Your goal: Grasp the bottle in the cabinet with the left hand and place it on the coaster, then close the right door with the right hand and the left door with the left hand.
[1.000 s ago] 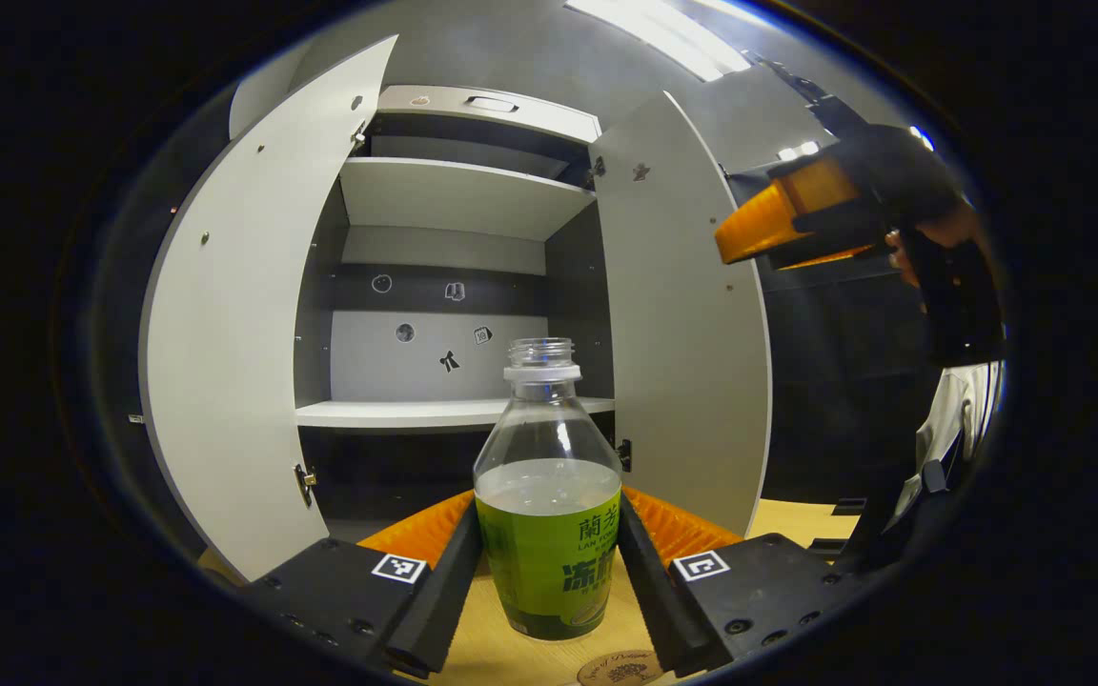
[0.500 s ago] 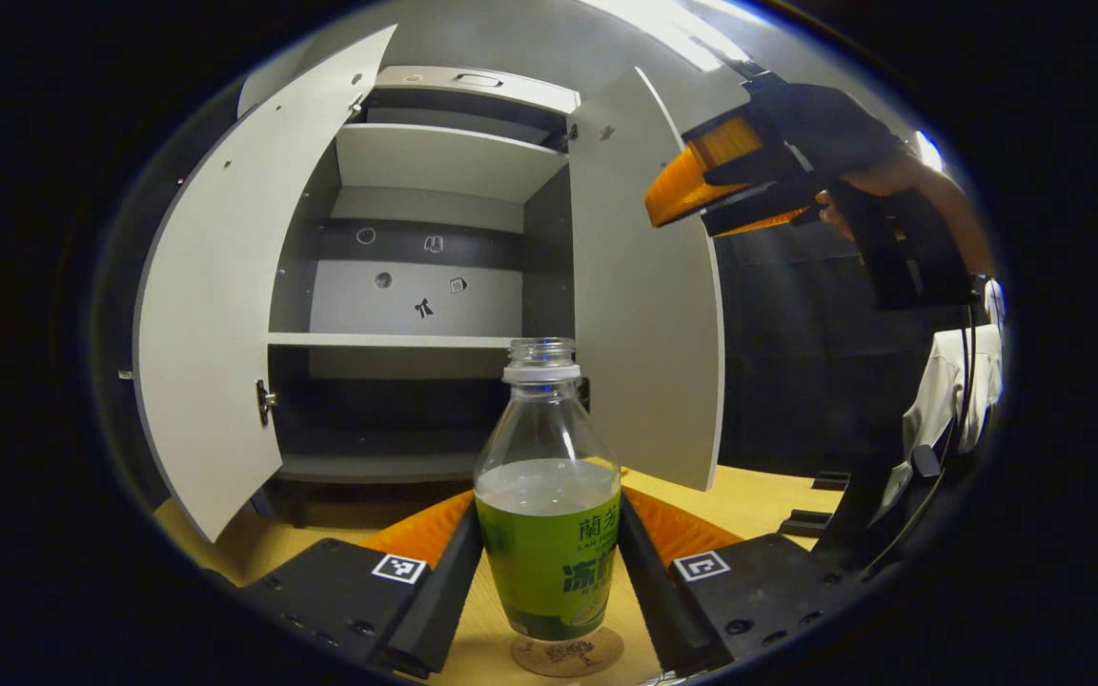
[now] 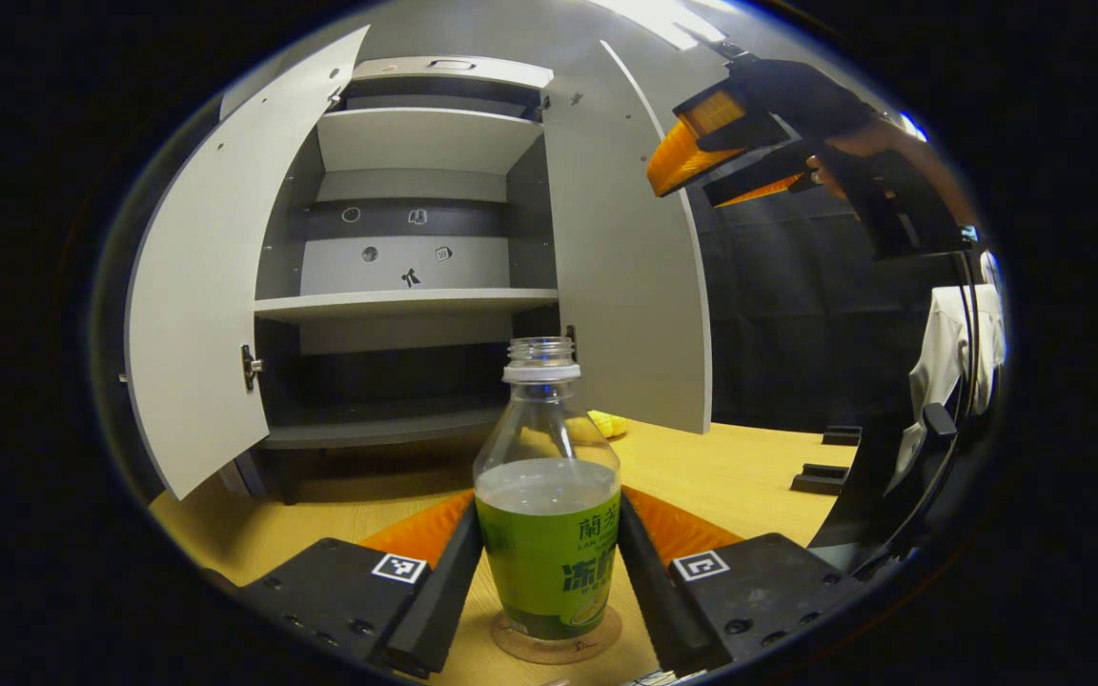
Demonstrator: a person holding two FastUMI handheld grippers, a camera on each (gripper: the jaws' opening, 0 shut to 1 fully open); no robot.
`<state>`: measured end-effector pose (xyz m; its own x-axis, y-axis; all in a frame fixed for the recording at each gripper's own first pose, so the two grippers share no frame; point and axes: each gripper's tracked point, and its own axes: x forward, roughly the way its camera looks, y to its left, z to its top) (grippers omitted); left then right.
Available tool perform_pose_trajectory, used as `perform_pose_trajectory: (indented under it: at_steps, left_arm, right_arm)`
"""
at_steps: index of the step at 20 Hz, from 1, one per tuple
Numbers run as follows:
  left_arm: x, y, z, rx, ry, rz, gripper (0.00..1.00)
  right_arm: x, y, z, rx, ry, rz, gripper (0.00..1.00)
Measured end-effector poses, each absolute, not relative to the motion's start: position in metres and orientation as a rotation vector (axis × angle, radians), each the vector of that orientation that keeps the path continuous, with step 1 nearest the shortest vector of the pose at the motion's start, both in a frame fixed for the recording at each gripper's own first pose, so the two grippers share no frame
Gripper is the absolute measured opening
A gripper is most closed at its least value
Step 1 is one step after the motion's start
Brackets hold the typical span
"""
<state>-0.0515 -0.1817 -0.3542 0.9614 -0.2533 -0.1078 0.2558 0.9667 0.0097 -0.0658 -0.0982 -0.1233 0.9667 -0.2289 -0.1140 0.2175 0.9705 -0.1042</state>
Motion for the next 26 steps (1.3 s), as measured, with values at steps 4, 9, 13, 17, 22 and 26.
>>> perform_pose_trajectory:
  at_steps: [4,9,13,17,22,26]
  left_arm:
    - [-0.047,-0.181,-0.370,0.008,0.128,-0.233,0.79]
    - [-0.047,-0.179,-0.373,0.025,0.122,-0.203,0.79]
    - [-0.052,-0.180,-0.372,0.047,0.125,-0.199,0.79]
    - [-0.051,-0.179,-0.368,0.027,0.121,-0.195,0.81]
    - [-0.048,-0.169,-0.367,0.012,0.139,-0.164,0.83]
    - [-0.046,-0.164,-0.358,0.010,0.147,-0.151,0.85]
  right_arm:
    - [-0.067,-0.098,-0.124,-0.112,0.124,-0.203,0.98]
    - [-0.067,-0.100,-0.128,-0.107,0.137,-0.178,0.98]
    - [-0.067,-0.101,-0.131,-0.102,0.149,-0.172,0.98]
    - [-0.066,-0.096,-0.131,-0.120,0.149,-0.156,0.98]
    - [-0.069,-0.092,-0.134,-0.141,0.164,-0.143,0.98]
    - [-0.070,-0.087,-0.128,-0.144,0.147,-0.138,0.98]
